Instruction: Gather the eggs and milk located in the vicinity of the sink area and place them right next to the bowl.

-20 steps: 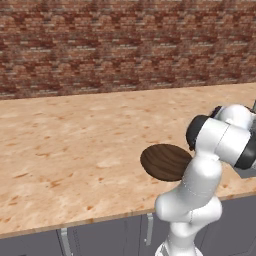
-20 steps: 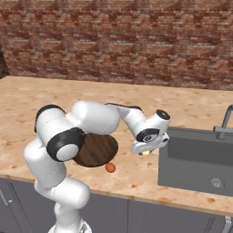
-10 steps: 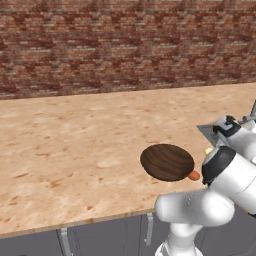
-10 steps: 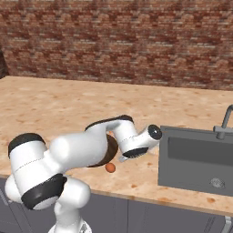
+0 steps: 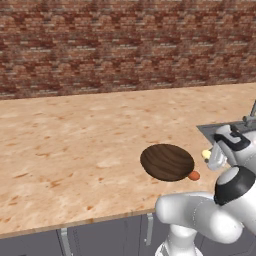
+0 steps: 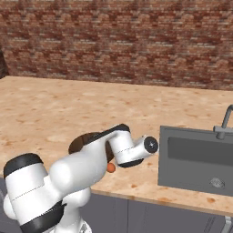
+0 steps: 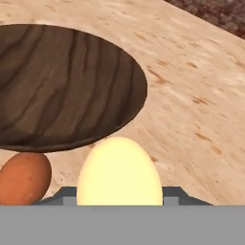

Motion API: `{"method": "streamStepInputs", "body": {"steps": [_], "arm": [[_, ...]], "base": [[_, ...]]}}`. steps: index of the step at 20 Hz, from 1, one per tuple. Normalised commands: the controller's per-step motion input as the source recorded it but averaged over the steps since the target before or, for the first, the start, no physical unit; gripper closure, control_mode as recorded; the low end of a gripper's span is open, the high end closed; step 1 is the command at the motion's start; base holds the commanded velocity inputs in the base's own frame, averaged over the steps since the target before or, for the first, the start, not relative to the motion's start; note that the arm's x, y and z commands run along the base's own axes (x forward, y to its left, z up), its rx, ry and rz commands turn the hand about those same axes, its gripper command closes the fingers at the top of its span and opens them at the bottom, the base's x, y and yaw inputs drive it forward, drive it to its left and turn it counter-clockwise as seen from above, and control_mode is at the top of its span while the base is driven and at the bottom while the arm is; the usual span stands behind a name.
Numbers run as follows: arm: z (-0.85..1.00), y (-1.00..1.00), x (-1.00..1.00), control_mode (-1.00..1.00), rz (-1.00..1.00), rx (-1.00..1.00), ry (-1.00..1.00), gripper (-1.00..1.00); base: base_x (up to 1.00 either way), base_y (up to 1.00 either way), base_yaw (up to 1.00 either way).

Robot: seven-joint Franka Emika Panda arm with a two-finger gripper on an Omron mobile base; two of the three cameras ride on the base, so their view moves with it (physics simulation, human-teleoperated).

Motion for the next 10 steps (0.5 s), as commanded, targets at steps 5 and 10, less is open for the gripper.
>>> {"method": "streamStepInputs", "body": {"steps": [5, 10], "arm": [[0.20, 0.00, 0.11, -1.00, 0.02, 0.00, 0.26, 1.00], [0.02, 0.00, 0.09, -1.00, 0.01, 0.00, 0.11, 1.00]], "base": [[0.00, 0.00, 0.00], [0.00, 0.00, 0.00]]}}
